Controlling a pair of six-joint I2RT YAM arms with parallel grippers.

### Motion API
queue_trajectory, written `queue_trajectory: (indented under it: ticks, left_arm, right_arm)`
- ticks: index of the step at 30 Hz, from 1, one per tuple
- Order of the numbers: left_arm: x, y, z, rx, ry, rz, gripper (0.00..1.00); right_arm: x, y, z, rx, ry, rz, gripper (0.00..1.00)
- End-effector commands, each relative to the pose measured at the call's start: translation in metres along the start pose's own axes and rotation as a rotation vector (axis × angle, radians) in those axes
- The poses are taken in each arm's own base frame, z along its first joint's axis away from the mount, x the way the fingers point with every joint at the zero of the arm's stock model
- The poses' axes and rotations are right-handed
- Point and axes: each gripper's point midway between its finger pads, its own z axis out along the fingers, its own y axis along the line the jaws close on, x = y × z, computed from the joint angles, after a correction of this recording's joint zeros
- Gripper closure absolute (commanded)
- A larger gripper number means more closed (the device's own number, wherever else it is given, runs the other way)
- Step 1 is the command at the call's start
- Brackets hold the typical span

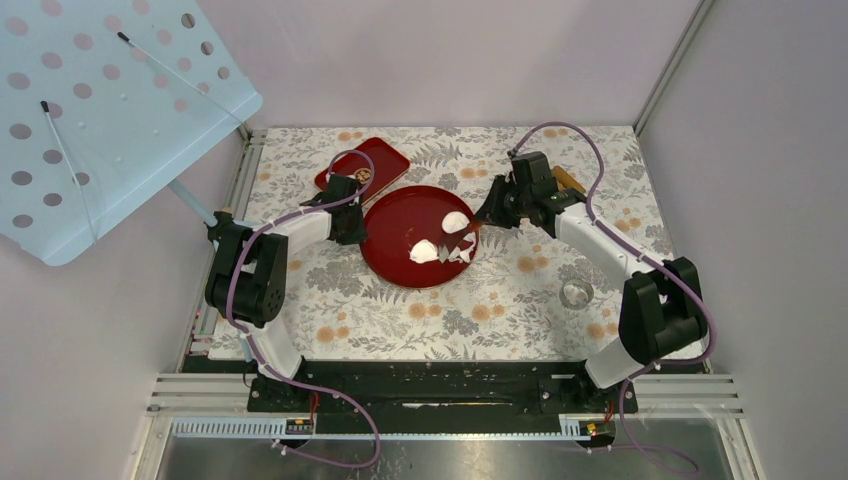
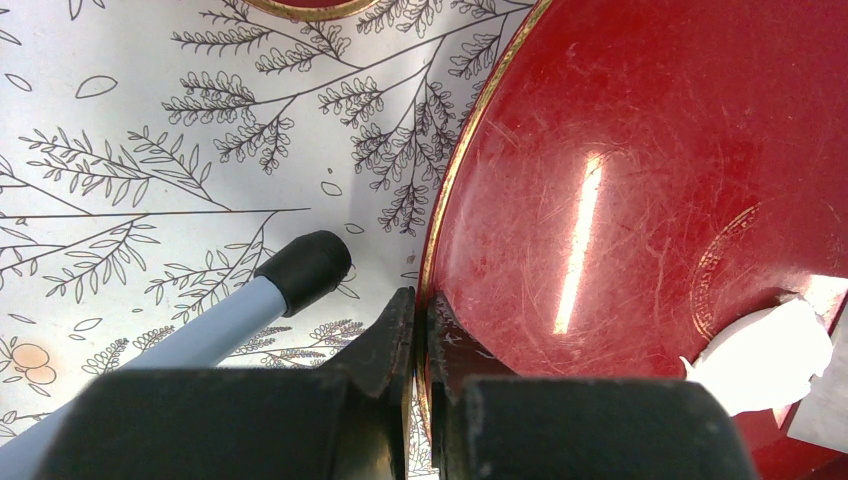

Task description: Roll out the dumpling wrappers from the dough

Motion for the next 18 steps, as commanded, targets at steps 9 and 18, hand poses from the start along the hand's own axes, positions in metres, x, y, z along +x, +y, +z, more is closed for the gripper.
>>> queue_trajectory:
  ticks: [9, 18]
  left_arm:
    - [-0.01, 0.011, 0.0, -0.04, -0.035, 0.015, 1.0]
    - [-0.009, 0.011, 0.0, -0.041, -0.033, 0.015, 1.0]
  right_arm:
    - [-0.005, -0.012, 0.003, 0.078, 0.007, -0.015, 1.0]
    - [-0.007, -0.044, 0.001, 0.248, 0.075, -0.082, 1.0]
